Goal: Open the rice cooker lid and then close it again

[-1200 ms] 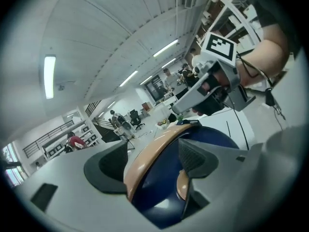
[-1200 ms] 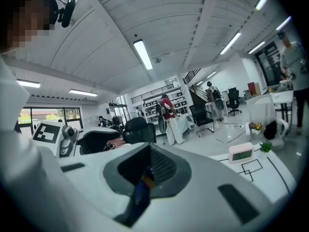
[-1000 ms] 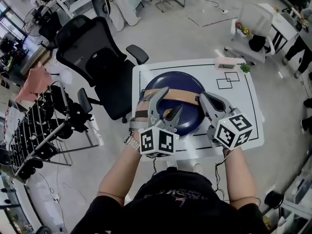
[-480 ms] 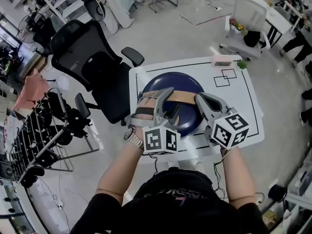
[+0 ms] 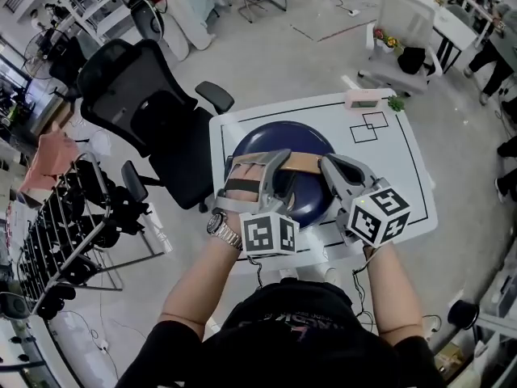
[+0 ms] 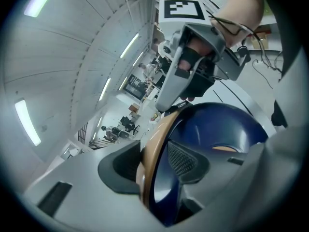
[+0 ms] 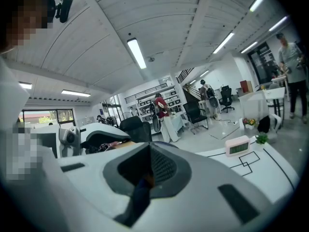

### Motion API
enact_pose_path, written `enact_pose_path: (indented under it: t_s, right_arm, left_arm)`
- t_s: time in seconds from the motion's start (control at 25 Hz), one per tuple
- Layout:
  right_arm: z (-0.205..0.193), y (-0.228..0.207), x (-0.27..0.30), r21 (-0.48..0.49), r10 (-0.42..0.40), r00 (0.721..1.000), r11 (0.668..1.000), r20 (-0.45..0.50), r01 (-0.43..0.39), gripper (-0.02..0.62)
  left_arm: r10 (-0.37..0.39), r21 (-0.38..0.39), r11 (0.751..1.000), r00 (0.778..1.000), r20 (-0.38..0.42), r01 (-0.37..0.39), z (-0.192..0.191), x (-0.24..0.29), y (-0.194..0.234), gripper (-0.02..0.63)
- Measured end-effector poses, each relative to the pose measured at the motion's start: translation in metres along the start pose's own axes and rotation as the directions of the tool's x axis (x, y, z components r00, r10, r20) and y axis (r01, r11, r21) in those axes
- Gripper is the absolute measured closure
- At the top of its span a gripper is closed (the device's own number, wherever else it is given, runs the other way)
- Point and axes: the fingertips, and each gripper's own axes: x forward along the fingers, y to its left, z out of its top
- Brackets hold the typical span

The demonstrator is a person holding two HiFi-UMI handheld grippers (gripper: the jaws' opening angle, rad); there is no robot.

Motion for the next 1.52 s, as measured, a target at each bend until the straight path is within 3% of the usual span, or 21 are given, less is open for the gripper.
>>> enact_pose_path:
  t_s: [0.6,0.96,1.2,1.52]
  right_arm:
    - [0.0,0.001,0.002,-0.01,-0.011,1.0,1.0,-0.005,0.011,0.594]
    - [0.04,0.02,-0.017,-0.065,0.0,0.995,0.998,0.104,0.006,0.594]
    - [0.063,0.025,-0.028,-0.102,-0.009,0.989,0.994,0.148,0.025,0.594]
    - [0.083,0.03,-0.038,-0.125,-0.01,0.981,0.992,0.193,0.035,0.594]
  left_arm:
    - [-0.013,-0.095,0.995,1.0,-0.016,0.011,-0.004,0.001,0.002,0.428]
    - [0.006,-0.225,0.974,1.0,0.03,0.001,-0.008,-0.013,0.027,0.428]
    - [0.026,-0.313,0.95,0.997,0.07,-0.003,-0.013,-0.022,0.041,0.428]
    - [0.057,-0.452,0.892,0.991,0.118,0.003,-0.022,-0.036,0.065,0.426]
